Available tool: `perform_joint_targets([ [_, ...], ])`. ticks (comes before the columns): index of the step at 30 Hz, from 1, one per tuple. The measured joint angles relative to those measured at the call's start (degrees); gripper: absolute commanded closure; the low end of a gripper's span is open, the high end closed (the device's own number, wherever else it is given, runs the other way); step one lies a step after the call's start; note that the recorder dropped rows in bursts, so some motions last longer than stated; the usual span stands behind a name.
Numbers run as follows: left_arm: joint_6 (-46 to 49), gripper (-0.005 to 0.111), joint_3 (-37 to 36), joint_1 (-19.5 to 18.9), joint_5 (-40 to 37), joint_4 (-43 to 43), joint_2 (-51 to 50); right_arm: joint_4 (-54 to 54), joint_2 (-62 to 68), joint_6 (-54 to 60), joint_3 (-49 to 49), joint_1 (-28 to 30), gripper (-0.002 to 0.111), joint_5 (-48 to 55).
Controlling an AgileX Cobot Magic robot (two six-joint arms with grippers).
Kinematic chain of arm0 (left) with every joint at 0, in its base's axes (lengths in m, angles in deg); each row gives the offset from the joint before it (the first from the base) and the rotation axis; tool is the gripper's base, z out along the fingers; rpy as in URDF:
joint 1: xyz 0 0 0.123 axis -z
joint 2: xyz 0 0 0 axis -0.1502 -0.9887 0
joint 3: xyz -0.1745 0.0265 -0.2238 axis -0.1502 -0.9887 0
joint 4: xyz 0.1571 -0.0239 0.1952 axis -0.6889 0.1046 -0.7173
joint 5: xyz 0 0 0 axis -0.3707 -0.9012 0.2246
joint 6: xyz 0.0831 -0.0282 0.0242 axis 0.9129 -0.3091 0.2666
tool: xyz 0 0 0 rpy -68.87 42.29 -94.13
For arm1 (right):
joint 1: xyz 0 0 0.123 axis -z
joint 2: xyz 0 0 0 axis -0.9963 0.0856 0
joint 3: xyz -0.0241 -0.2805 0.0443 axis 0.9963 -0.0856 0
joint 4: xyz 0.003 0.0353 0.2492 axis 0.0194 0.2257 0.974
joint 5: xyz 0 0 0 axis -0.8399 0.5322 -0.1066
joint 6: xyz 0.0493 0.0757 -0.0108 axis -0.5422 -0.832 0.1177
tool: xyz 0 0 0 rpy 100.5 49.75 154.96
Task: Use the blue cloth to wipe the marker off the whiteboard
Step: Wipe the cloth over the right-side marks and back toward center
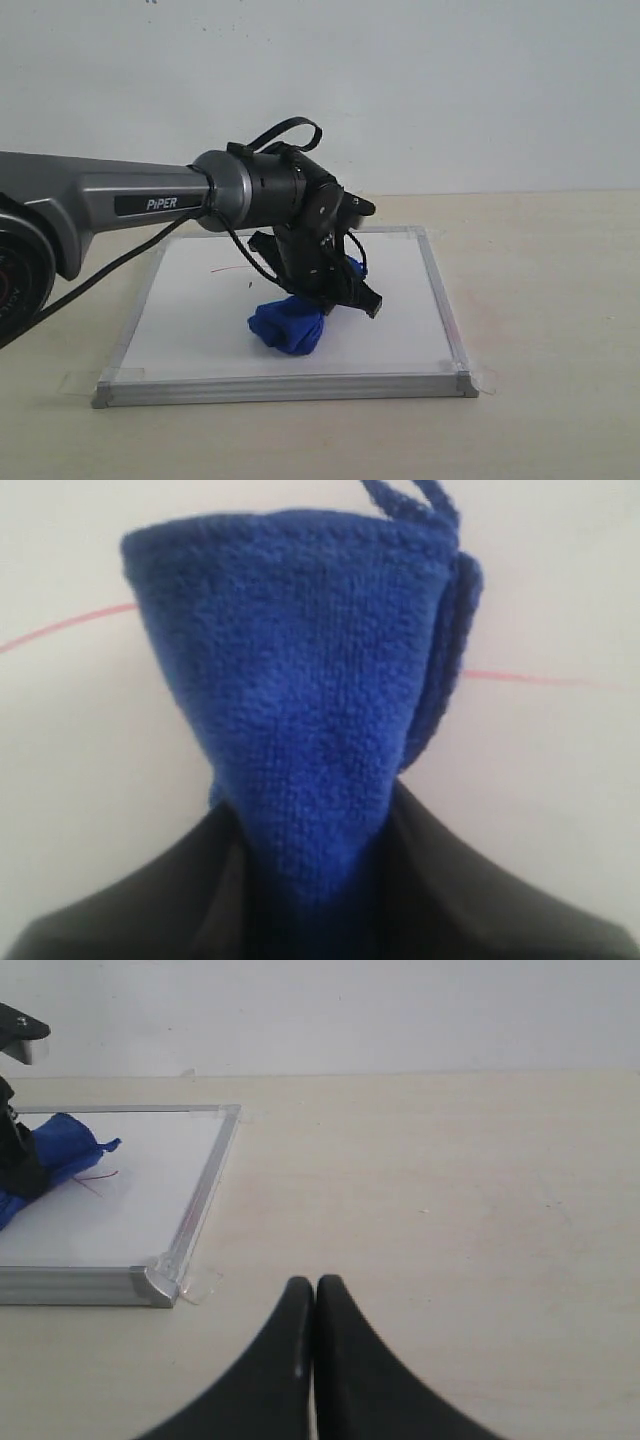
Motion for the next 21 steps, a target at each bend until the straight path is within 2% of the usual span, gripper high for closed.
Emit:
perform_joint_targets([
  [2, 5.4, 0.103, 0.0, -0.2, 0.5, 5.5, 0.1, 0.0, 0.0, 0.0, 0.0, 0.0, 0.109, 0.0],
  [5, 17.9, 0.103, 0.0, -0.6, 2.6, 19.2, 0.3, 0.0, 0.0, 0.0, 0.0, 0.0, 0.109, 0.0],
  [8, 31.2, 0.103, -0.4, 0.7, 5.4, 34.2, 0.1, 0.0, 0.0, 0.0, 0.0, 0.0, 0.109, 0.0],
  [10, 35.3, 0.103, -0.6, 1.7, 8.2, 39.3, -0.3, 0.0, 0.0, 0.0, 0.0, 0.0, 0.109, 0.0],
  [14, 33.8, 0.103, -0.6, 1.7, 14.4, 42.4, -0.7, 0.0, 0.0, 0.0, 0.0, 0.0, 0.109, 0.0],
  [21, 27.8, 0.103, -0.6, -0.5, 13.5, 38.4, -0.7, 0.0, 0.0, 0.0, 0.0, 0.0, 0.109, 0.0],
])
